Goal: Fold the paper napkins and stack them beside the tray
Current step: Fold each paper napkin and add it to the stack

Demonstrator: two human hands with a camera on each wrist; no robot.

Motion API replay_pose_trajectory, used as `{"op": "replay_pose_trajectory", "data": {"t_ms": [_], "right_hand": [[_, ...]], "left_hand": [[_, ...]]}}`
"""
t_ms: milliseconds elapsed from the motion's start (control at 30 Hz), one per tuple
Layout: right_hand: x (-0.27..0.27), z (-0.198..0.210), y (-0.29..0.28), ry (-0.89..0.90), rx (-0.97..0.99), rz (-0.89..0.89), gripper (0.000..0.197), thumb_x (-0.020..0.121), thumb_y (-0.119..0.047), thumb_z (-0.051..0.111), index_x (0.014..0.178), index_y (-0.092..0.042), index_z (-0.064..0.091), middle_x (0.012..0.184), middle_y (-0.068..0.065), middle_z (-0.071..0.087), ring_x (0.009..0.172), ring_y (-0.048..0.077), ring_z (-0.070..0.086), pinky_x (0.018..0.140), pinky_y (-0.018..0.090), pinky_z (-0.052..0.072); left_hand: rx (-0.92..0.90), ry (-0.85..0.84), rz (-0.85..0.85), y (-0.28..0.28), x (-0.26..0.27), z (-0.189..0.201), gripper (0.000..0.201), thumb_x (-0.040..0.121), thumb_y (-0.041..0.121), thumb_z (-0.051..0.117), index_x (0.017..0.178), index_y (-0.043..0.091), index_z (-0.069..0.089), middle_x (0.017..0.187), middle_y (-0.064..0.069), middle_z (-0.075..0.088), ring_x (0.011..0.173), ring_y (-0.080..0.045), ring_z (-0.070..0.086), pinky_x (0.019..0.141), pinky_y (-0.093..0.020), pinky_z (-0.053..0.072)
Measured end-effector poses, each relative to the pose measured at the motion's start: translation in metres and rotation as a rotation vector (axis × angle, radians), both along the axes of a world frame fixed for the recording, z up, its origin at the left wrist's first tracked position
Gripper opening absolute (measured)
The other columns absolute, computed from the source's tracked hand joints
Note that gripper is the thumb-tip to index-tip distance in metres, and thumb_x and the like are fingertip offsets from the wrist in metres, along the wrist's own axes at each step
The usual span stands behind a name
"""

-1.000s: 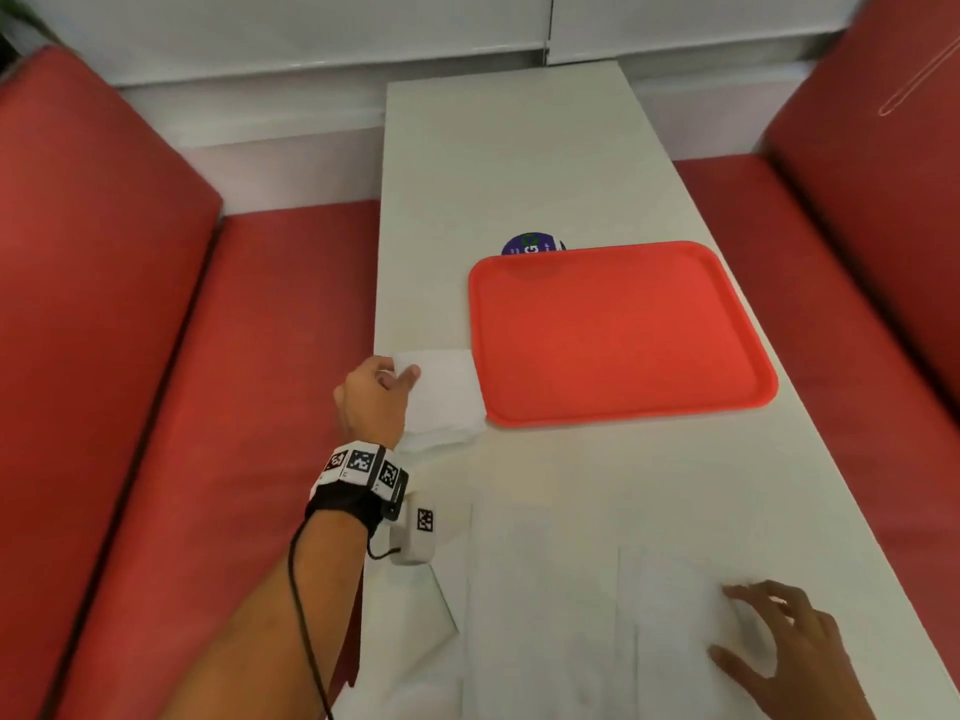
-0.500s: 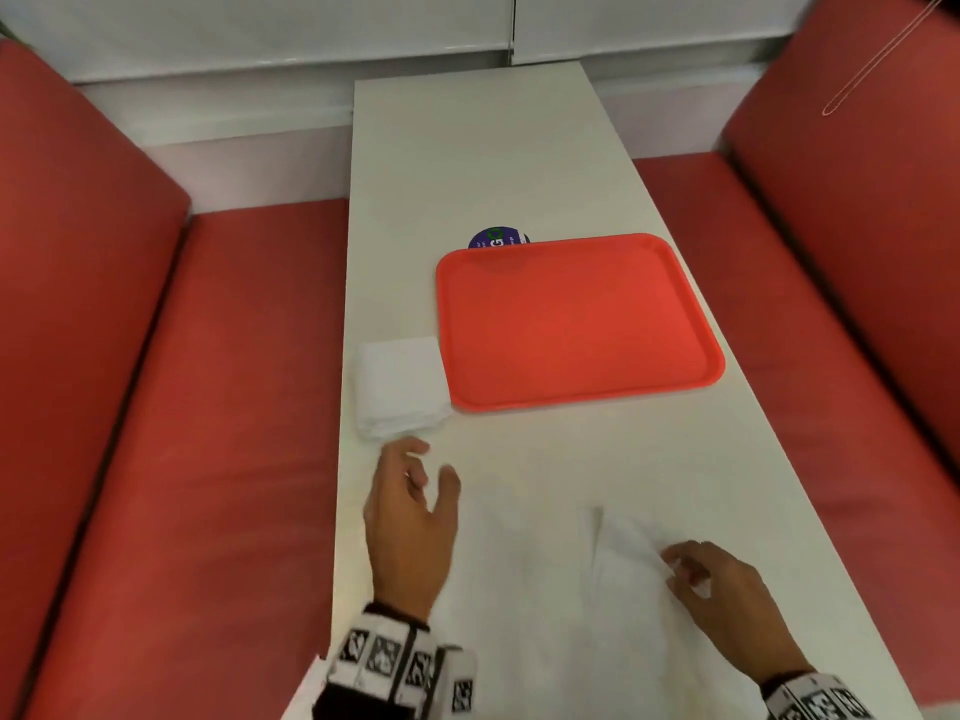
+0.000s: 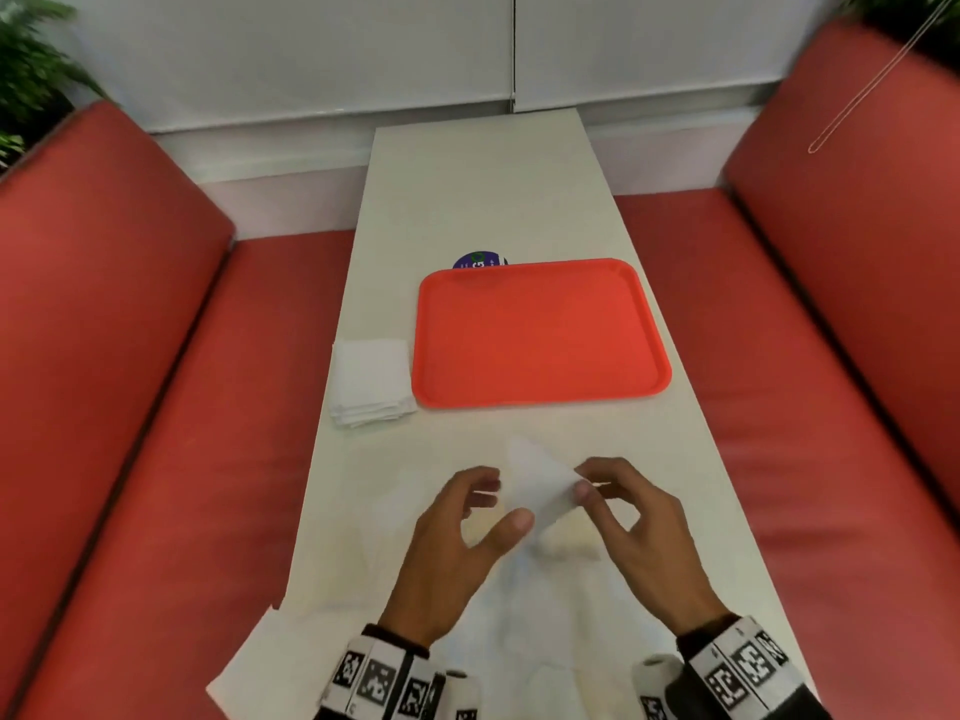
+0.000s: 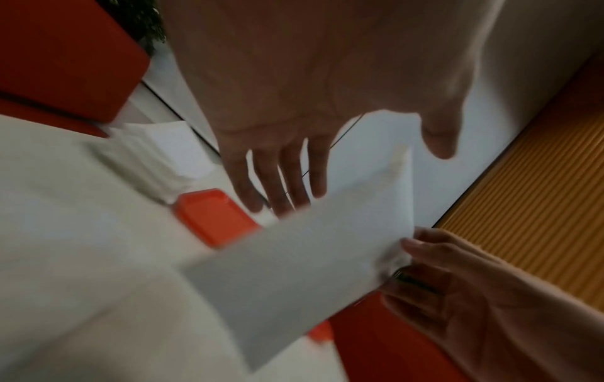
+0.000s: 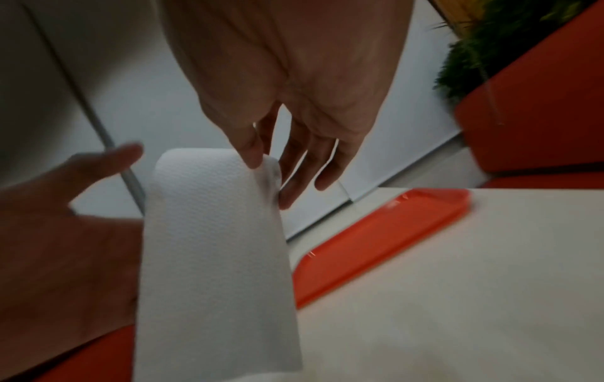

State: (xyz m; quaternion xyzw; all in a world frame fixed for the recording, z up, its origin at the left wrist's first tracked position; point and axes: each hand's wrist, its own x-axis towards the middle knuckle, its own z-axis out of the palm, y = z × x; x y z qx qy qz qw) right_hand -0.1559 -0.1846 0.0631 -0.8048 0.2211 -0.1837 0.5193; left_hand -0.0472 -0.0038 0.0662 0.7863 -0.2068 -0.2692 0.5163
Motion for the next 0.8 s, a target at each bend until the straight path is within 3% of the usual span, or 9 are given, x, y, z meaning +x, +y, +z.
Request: {"op": "replay_pose_trajectory", "data": {"t_ms": [67, 167, 267, 333, 400, 533, 667, 800], "right_hand": [[0.002, 0.016, -0.003, -0.066, 0.015, 0.017, 0.012, 0.096, -0.019, 0.064, 0.101, -0.030, 0.066, 0.101, -0.020, 0.070, 0.094, 0.005, 0.069, 0.081, 0.021, 0.052], [-0.003, 0.038, -0.012, -0.123, 0.135, -0.010, 0.027, 0.090, -0.024, 0.071, 0.112, -0.034, 0.062, 0.094, -0.016, 0.070, 0.090, 0.010, 0.069, 0.082, 0.020, 0.052], [-0.014, 0.050, -0.028, -0.060, 0.391, 0.016, 0.041, 0.079, -0.035, 0.078, 0.118, -0.033, 0.064, 0.091, -0.006, 0.074, 0.087, 0.014, 0.070, 0.081, 0.022, 0.055], [-0.023, 0.054, -0.038, -0.049, 0.539, 0.060, 0.026, 0.082, -0.027, 0.077, 0.108, -0.022, 0.074, 0.096, 0.001, 0.077, 0.094, 0.023, 0.072, 0.083, 0.028, 0.058], [-0.031, 0.054, -0.046, -0.086, 0.575, 0.031, 0.015, 0.086, -0.019, 0.074, 0.099, -0.013, 0.078, 0.099, 0.006, 0.078, 0.096, 0.027, 0.074, 0.084, 0.033, 0.059], [-0.042, 0.059, -0.060, -0.141, 0.592, -0.040, 0.013, 0.089, -0.017, 0.071, 0.098, -0.011, 0.077, 0.100, 0.007, 0.078, 0.091, 0.027, 0.075, 0.083, 0.040, 0.059], [-0.052, 0.064, -0.067, -0.118, 0.614, 0.040, 0.017, 0.090, -0.016, 0.069, 0.104, -0.010, 0.076, 0.107, 0.004, 0.077, 0.093, 0.028, 0.075, 0.084, 0.038, 0.060], [-0.057, 0.065, -0.068, -0.166, 0.626, 0.020, 0.015, 0.089, -0.013, 0.069, 0.101, -0.012, 0.078, 0.105, 0.009, 0.077, 0.089, 0.031, 0.076, 0.081, 0.040, 0.062]], "left_hand": [[-0.050, 0.030, -0.027, -0.018, -0.005, 0.023, 0.046, 0.081, 0.062, 0.071, 0.117, 0.033, 0.066, 0.111, 0.017, 0.074, 0.102, -0.002, 0.069, 0.090, -0.026, 0.056], [-0.123, 0.036, 0.089, -0.041, -0.015, 0.048, 0.017, 0.089, 0.037, 0.072, 0.103, 0.029, 0.075, 0.097, 0.012, 0.079, 0.090, -0.008, 0.074, 0.084, -0.040, 0.061], [-0.238, 0.160, 0.174, -0.058, -0.027, 0.061, 0.018, 0.090, 0.032, 0.070, 0.104, 0.022, 0.077, 0.101, 0.003, 0.080, 0.095, -0.017, 0.076, 0.090, -0.049, 0.060], [-0.269, 0.200, 0.184, -0.068, -0.035, 0.066, 0.022, 0.091, 0.033, 0.069, 0.106, 0.019, 0.076, 0.103, 0.000, 0.079, 0.097, -0.021, 0.075, 0.093, -0.052, 0.058], [-0.269, 0.204, 0.155, -0.074, -0.042, 0.068, 0.025, 0.091, 0.034, 0.068, 0.109, 0.019, 0.076, 0.106, 0.000, 0.079, 0.100, -0.021, 0.075, 0.094, -0.051, 0.057], [-0.300, 0.224, 0.094, -0.078, -0.055, 0.069, 0.028, 0.094, 0.027, 0.065, 0.120, 0.019, 0.072, 0.114, 0.000, 0.077, 0.108, -0.021, 0.073, 0.097, -0.044, 0.056], [-0.336, 0.189, 0.130, -0.081, -0.065, 0.072, 0.023, 0.093, 0.018, 0.066, 0.115, 0.015, 0.074, 0.107, -0.005, 0.079, 0.101, -0.023, 0.075, 0.093, -0.042, 0.058], [-0.398, 0.163, 0.131, -0.081, -0.068, 0.074, 0.022, 0.087, 0.018, 0.071, 0.108, 0.022, 0.076, 0.095, -0.016, 0.079, 0.093, -0.030, 0.076, 0.086, -0.040, 0.060]]}}
